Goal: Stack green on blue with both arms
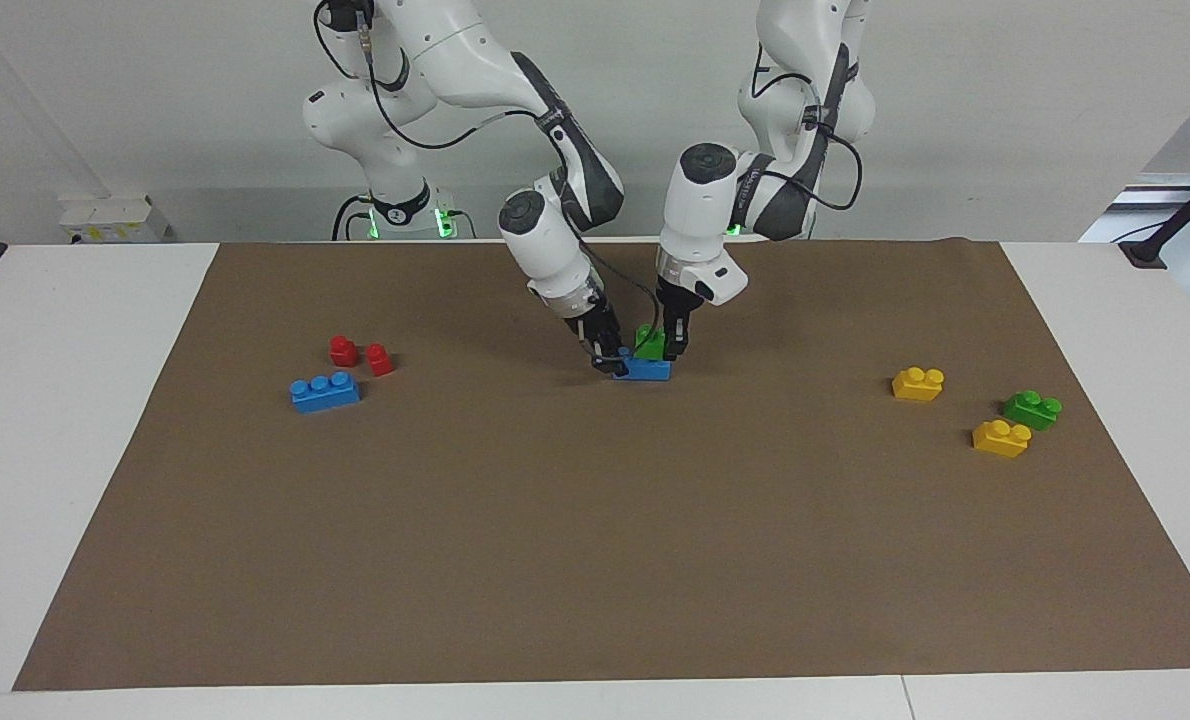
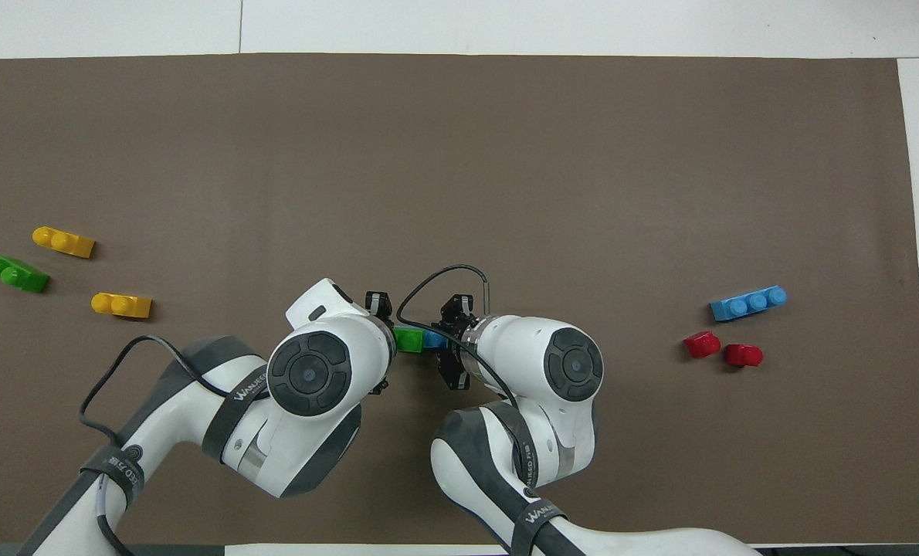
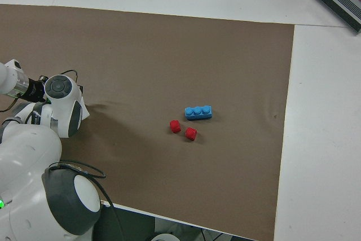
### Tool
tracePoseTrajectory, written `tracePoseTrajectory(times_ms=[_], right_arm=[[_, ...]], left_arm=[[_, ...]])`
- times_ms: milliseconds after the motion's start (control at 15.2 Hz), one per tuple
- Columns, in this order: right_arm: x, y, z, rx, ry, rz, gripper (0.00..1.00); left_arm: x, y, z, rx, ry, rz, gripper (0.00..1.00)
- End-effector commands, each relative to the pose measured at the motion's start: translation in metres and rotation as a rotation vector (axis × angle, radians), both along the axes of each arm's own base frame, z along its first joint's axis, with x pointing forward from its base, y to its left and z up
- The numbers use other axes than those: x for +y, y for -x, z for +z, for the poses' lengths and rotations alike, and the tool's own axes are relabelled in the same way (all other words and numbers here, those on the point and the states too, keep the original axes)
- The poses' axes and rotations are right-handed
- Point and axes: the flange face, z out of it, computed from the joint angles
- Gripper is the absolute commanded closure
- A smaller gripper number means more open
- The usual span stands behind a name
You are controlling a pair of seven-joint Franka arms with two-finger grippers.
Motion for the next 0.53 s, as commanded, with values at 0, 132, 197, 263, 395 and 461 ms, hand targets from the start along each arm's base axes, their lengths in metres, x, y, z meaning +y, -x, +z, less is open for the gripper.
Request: tracePoseTrajectory(times_ms=[0, 132, 197, 263, 395, 461], right_arm=[[-0.0081, 0.0064, -0.0101, -0.004, 0.007, 0.005, 1.0], [-0.0084, 0.0068, -0.0108, -0.002, 0.008, 0.005, 1.0], [-0.0084, 0.0068, -0.0107, -0.002, 0.008, 0.005, 1.0], [-0.0091, 0.0063, -0.0108, -0.002, 0.008, 0.004, 1.0], [-0.0077, 0.0074, -0.0107, -0.002, 0.008, 0.007, 1.0], [-0.0084, 0.0068, -0.0107, -0.002, 0.008, 0.005, 1.0]], left_arm=[[-0.0076, 0.0079, -0.0091, -0.018, -0.005, 0.007, 1.0], [-0.01, 0.009, -0.013, -0.027, -0.022, 0.012, 1.0], [-0.0103, 0.0088, -0.0125, -0.036, -0.03, 0.024, 1.0], [-0.0104, 0.0084, -0.0118, -0.04, -0.037, 0.03, 1.0], [-0.0108, 0.0079, -0.0108, -0.044, -0.042, 0.021, 1.0], [-0.0111, 0.0061, -0.0093, -0.05, -0.047, 0.013, 0.31]])
